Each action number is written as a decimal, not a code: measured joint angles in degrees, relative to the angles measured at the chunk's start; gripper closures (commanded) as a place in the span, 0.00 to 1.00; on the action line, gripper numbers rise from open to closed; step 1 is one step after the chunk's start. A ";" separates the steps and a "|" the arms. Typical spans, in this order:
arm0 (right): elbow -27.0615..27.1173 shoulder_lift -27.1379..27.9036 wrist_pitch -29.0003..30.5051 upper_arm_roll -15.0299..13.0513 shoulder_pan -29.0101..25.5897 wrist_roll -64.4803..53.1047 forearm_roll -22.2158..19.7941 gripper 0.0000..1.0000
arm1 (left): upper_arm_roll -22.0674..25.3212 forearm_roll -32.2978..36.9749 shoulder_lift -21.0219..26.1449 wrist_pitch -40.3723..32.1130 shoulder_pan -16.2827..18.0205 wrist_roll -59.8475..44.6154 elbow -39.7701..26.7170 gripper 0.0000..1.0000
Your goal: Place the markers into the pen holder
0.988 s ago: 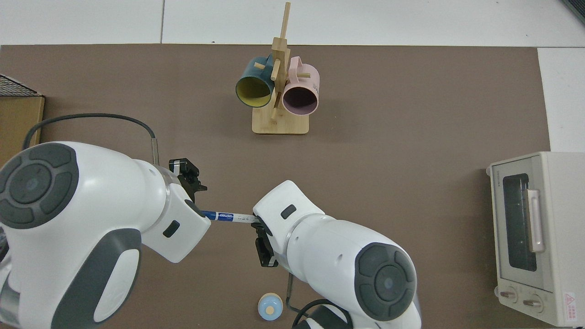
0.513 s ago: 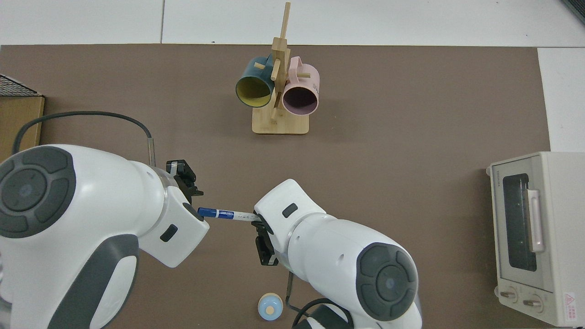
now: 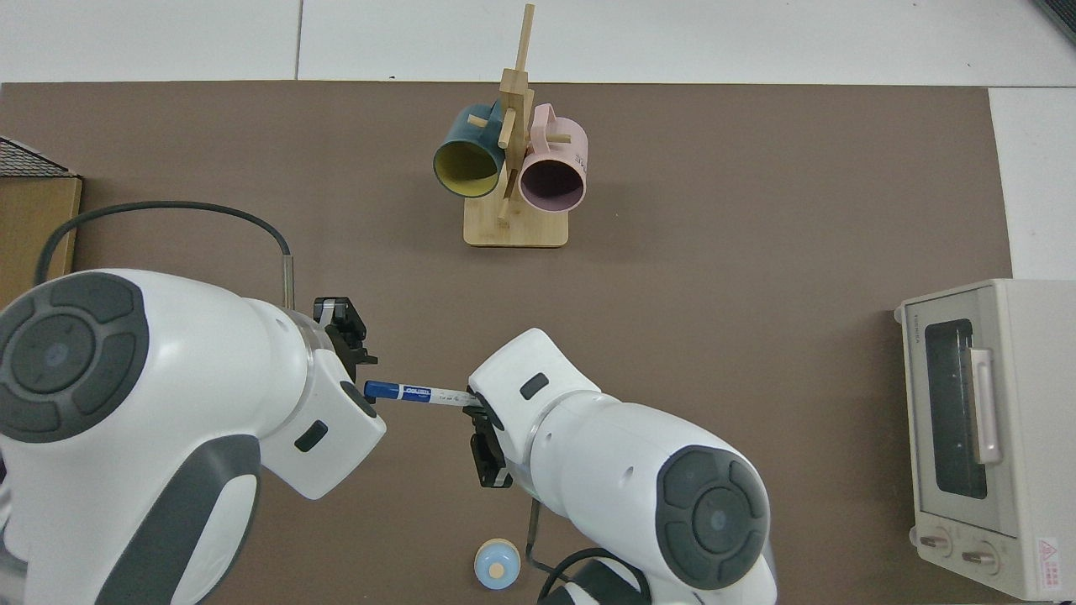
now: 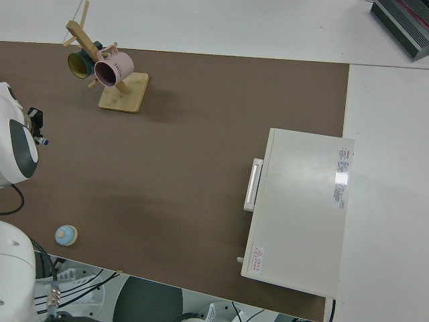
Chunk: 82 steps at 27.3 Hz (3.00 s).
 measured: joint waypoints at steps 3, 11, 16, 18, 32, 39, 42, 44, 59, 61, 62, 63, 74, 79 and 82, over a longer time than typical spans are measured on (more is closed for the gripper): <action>0.00 0.00 0.00 0.00 0.00 0.00 0.00 1.00 | -0.24 0.32 0.00 0.08 -0.01 2.45 0.14 0.62; 0.00 0.00 0.00 -0.01 0.00 0.00 0.00 1.00 | -1.79 1.94 -0.01 0.10 -0.02 7.79 0.94 0.73; 0.00 0.03 0.21 -0.23 -0.06 0.53 -0.15 1.00 | -1.93 2.01 -0.02 -0.12 -0.02 9.02 0.95 0.87; -0.02 0.04 0.23 -0.30 -0.06 0.62 -0.17 1.00 | -2.00 2.02 -0.02 -0.06 -0.02 9.07 0.97 0.93; -0.03 0.03 0.23 -0.19 0.01 0.93 -0.18 0.00 | -1.95 2.02 -0.01 0.00 -0.02 9.12 0.97 0.94; -0.03 0.03 0.23 0.09 0.28 1.16 -0.18 0.00 | -1.84 2.03 0.00 0.01 -0.02 9.19 0.98 0.94; -0.04 0.03 0.23 0.08 0.29 1.21 -0.18 0.00 | -1.76 2.03 0.00 -0.03 -0.02 9.19 0.98 0.94; -0.07 0.03 0.23 0.08 0.29 1.23 -0.18 0.00 | -1.62 2.16 0.01 -0.16 -0.01 9.19 0.98 0.94; -0.39 -0.34 -6.55 -1.08 -0.80 1.39 -0.19 0.00 | 2.28 18.60 0.02 -7.36 1.37 11.94 1.00 0.94; -0.38 -0.89 -8.14 -1.20 -1.32 2.57 -0.44 0.00 | 4.50 21.44 0.01 -7.95 1.54 14.56 1.06 0.94; -0.36 -1.27 -8.96 -1.22 -1.63 3.48 -0.75 0.00 | 5.85 22.65 0.01 -8.06 1.59 16.00 1.11 0.94; -0.33 -1.71 -9.87 -1.24 -1.95 4.50 -1.14 0.00 | 7.20 23.87 0.02 -8.09 1.64 17.42 1.17 0.94; 1.01 -8.28 -22.85 -1.33 -8.69 15.09 -3.53 0.00 | 17.65 37.34 -0.01 -7.65 2.38 30.96 4.74 0.94; 3.88 -9.97 -29.38 -1.47 -15.26 16.45 -6.53 0.00 | 23.35 41.19 0.06 -2.14 2.37 40.16 6.22 0.94; 5.39 -10.09 -31.30 -1.60 -19.81 16.61 -7.81 0.00 | 27.86 41.49 0.37 2.40 2.41 46.41 6.31 0.94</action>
